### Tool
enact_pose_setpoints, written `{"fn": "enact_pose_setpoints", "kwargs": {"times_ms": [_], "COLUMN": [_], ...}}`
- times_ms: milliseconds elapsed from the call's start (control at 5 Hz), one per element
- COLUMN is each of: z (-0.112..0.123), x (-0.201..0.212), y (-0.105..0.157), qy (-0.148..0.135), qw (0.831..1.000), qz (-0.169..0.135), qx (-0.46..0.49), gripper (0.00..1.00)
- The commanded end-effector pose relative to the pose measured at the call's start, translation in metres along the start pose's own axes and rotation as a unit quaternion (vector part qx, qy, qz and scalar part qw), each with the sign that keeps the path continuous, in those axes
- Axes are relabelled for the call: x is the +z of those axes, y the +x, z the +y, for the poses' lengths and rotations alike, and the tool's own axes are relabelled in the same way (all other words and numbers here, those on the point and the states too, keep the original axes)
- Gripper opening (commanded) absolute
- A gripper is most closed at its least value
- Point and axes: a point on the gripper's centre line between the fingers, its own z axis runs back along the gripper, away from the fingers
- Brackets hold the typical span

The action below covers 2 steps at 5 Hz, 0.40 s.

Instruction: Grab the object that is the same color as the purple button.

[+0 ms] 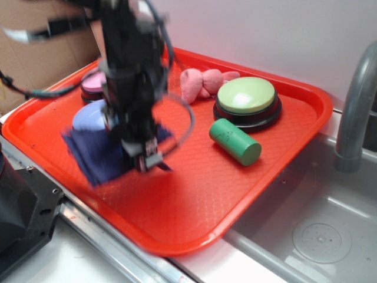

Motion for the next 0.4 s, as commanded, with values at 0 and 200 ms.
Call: {"fn": "enact_pose_setpoints", "kwargs": {"times_ms": [0,200], "z": [0.025,0.046], "x": [0.107,0.151], "y": [-0.011,-0.029], "qy": [0.055,0.030], "qw": [0.994,0.987], "qz": [-0.079,-0.123], "qx": [0.059,0.104], "gripper": [0.00,0.00]}}
